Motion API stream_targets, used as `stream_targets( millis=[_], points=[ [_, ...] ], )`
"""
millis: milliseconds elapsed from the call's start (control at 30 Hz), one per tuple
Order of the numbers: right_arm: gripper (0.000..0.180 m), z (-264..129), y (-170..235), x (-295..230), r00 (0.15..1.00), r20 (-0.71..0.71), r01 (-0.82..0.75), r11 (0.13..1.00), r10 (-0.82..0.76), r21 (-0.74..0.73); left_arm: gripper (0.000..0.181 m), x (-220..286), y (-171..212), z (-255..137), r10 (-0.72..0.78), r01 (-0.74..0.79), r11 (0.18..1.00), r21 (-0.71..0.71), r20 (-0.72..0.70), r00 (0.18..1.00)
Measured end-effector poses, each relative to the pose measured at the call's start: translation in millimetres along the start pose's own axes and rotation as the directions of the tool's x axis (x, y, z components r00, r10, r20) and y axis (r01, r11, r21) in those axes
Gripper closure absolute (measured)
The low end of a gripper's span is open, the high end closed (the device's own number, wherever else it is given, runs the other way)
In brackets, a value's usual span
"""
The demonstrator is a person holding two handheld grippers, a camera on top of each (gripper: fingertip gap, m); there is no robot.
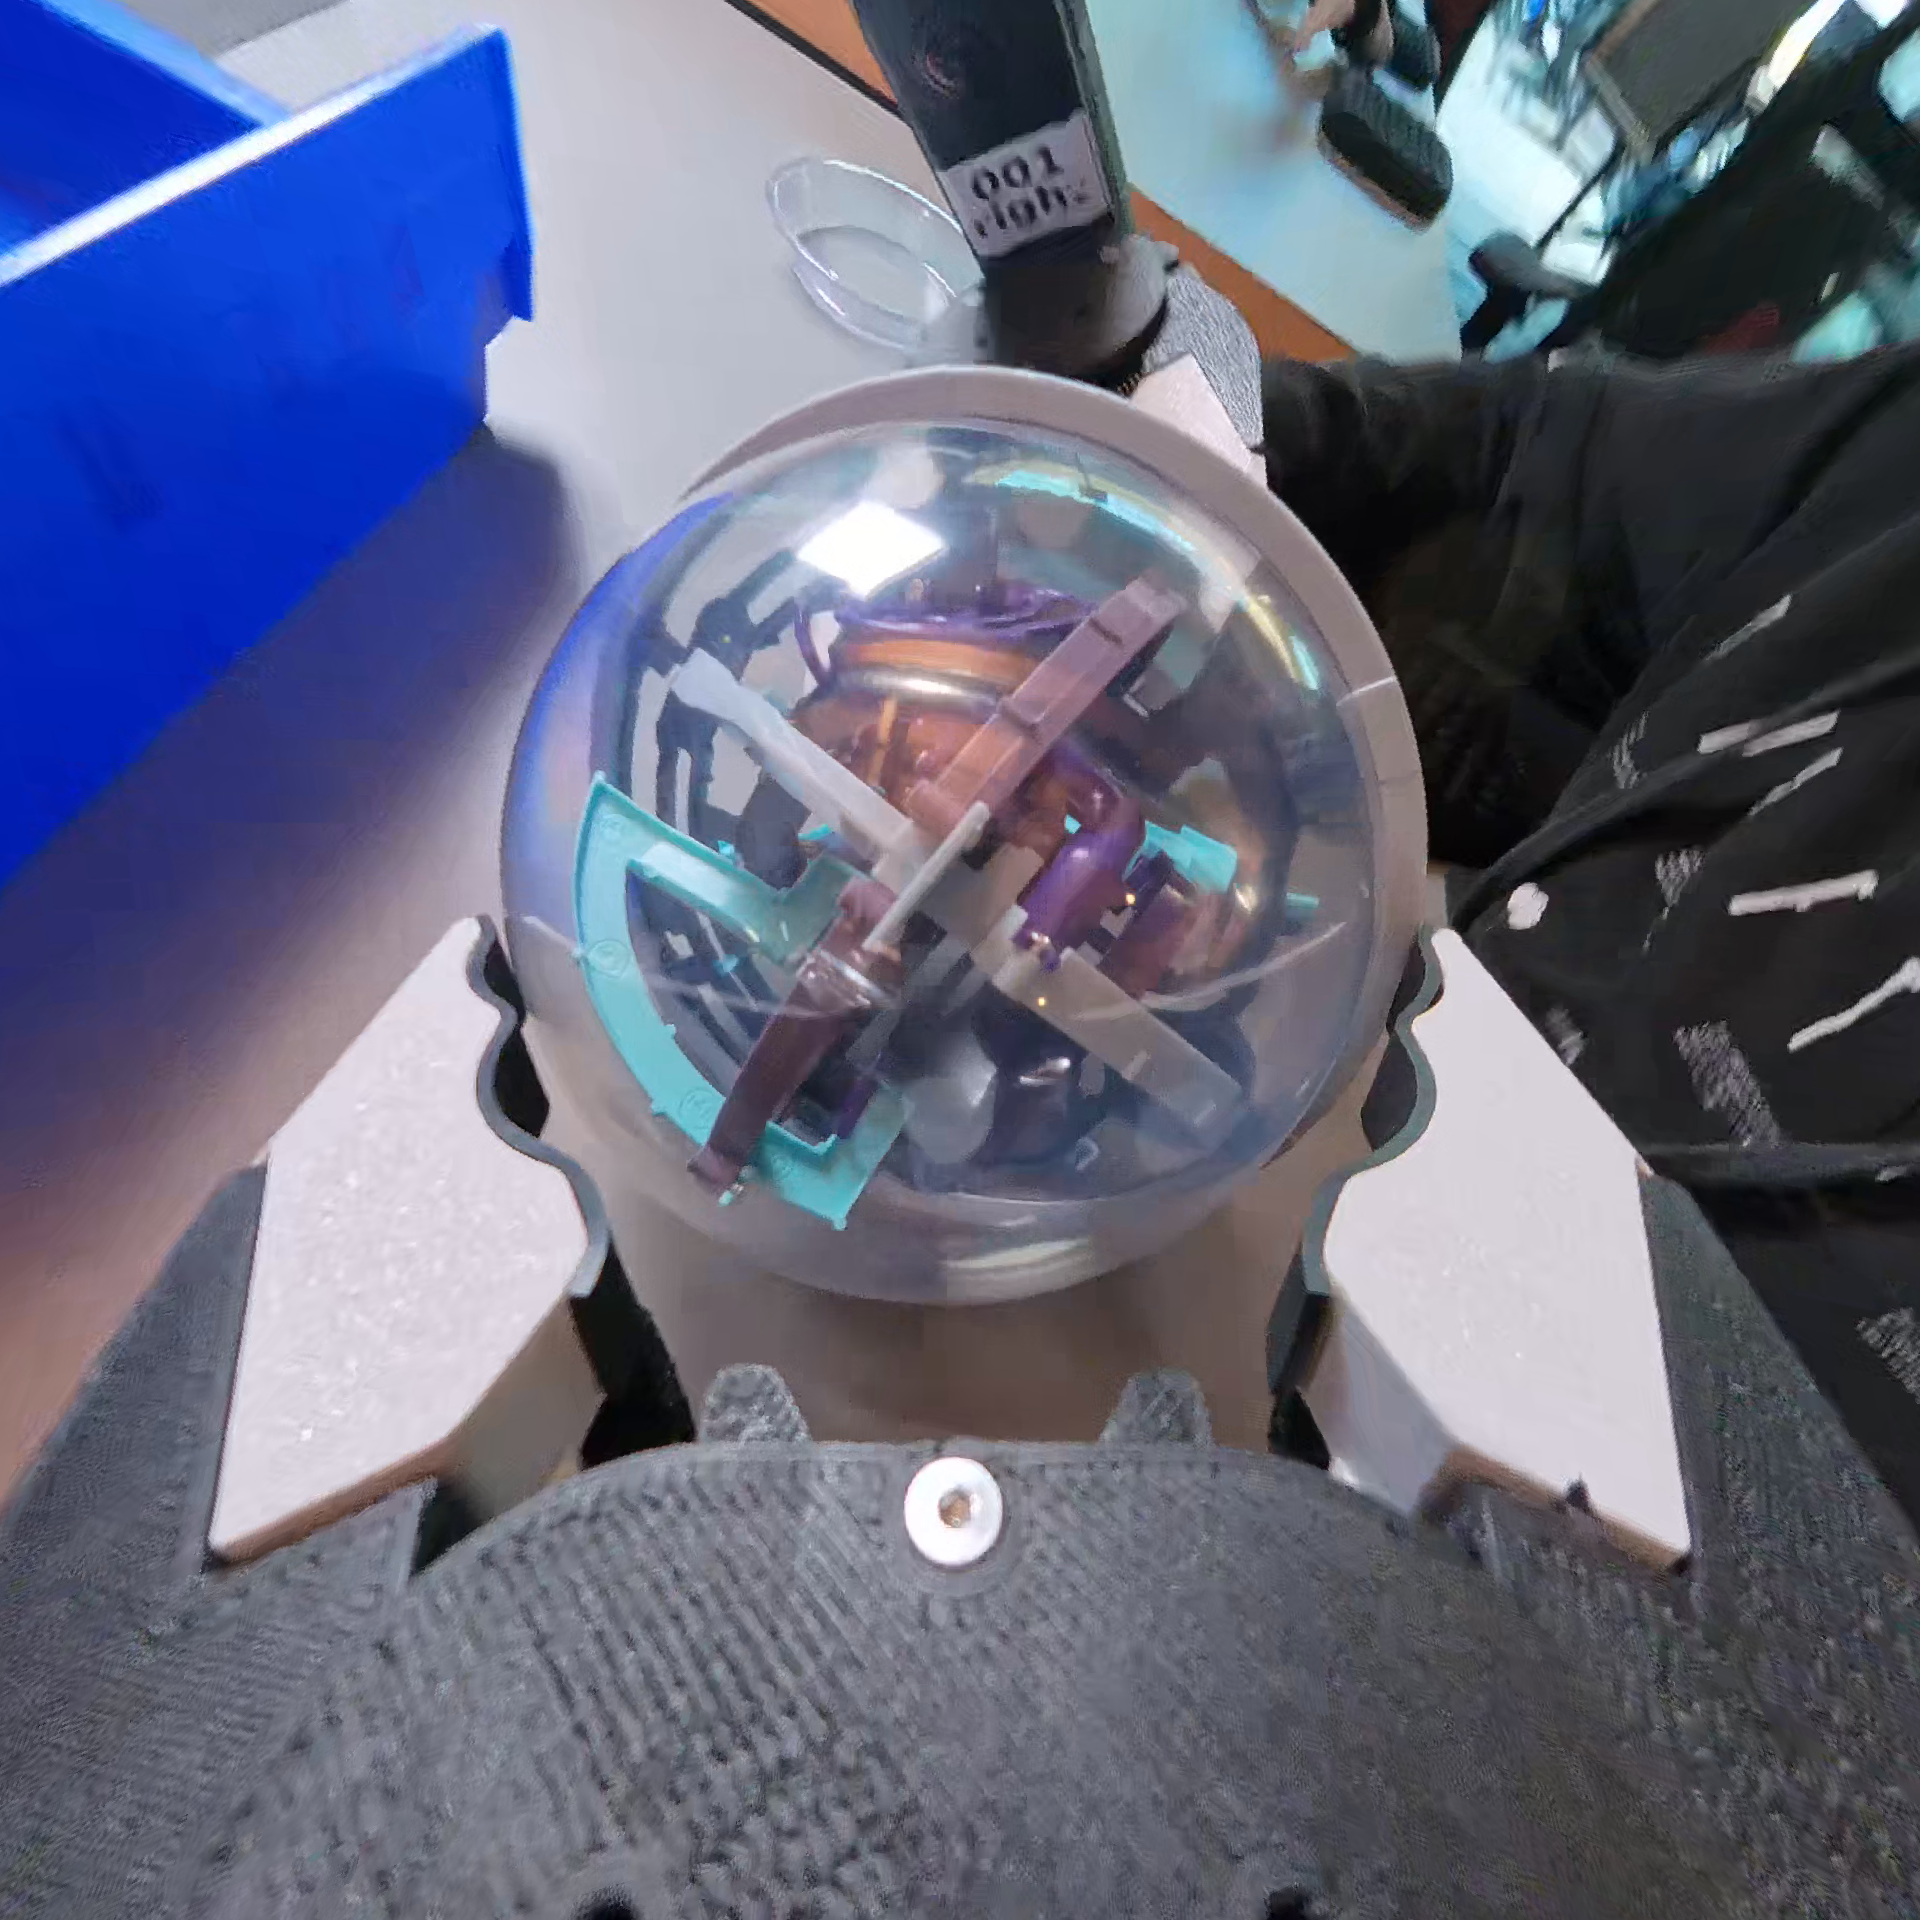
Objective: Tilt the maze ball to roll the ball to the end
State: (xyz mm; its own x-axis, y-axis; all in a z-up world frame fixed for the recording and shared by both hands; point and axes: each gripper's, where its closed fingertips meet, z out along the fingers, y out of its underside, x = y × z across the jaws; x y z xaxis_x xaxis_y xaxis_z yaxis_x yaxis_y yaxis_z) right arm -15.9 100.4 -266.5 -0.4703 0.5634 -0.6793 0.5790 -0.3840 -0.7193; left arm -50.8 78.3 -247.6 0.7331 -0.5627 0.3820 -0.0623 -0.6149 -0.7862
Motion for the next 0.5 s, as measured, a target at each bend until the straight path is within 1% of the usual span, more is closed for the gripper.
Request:
stream_targets(
  millis=[100,167,233,300,367,500],
  points=[
    [0.078,-11,-18,8,0.998,-0.02,-0.063,0.993,0.065,0.102,0.022,-13,-8,-2,-0.163,0.163,0.986,0.046,0.005,0.987],
    [0.083,-17,-27,12,0.997,-0.05,-0.054,0.988,0.062,0.144,0.022,-20,-12,-2,-0.243,0.242,0.968,0.059,0.008,0.97],
    [0.09,-23,-33,13,0.996,-0.089,-0.013,0.986,0.028,0.168,0.022,-25,-15,-1,-0.303,0.302,0.951,0.059,0.013,0.953],
    [0.093,-28,-36,12,0.991,-0.128,0.047,0.986,-0.026,0.162,0.022,-27,-17,1,-0.335,0.334,0.941,0.054,0.018,0.942],
    [0.089,-28,-34,10,0.985,-0.155,0.095,0.987,-0.075,0.133,0.022,-27,-18,4,-0.34,0.339,0.94,0.048,0.027,0.94],
    [0.084,-28,-28,10,0.982,-0.161,0.113,0.989,-0.098,0.092,0.022,-26,-19,9,-0.321,0.32,0.947,0.038,0.045,0.946]
  ],
)
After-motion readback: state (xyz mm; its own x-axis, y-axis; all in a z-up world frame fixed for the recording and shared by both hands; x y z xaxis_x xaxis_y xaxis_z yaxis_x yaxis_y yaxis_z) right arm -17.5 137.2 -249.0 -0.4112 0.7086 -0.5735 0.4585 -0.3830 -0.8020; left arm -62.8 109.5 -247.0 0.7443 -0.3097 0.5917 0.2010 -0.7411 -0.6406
